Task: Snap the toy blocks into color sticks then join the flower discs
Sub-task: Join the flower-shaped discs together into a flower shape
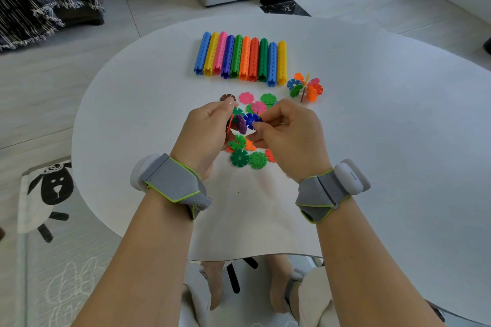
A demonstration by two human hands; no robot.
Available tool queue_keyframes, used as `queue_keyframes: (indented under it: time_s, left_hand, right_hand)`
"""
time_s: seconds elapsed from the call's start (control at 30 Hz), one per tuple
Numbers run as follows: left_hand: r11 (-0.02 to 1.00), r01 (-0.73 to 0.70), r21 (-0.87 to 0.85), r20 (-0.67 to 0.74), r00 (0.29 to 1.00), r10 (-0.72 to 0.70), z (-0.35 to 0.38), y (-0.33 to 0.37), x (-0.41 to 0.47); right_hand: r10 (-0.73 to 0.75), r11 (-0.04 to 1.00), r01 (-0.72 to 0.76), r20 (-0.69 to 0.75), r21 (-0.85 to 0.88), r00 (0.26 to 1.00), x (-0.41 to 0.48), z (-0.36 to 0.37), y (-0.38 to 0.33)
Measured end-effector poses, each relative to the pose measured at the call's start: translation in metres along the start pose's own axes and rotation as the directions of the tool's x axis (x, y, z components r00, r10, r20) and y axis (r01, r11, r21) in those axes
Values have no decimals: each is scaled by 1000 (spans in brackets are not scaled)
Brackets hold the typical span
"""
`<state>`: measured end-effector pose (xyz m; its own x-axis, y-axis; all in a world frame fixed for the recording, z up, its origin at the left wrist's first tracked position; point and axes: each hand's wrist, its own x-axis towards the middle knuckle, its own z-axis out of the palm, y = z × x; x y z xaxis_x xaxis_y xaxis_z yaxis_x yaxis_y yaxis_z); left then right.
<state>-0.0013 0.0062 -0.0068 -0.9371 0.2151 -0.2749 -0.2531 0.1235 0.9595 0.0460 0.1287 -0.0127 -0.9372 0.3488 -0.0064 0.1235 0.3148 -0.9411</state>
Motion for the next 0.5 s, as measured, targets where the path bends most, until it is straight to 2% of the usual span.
queue_keyframes:
  time_s: [0.27, 0.5]
  left_hand:
    - [995, 41, -93, -7, 999, -42, -14, -2, 4]
    - [994, 46, -100, -14, 999, -48, -18, -4, 6]
  right_hand:
    - [-78, 993, 77, -12, -87, 997, -2, 14, 3]
    - [-20, 1000, 20, 1, -20, 1000, 1, 22, 5]
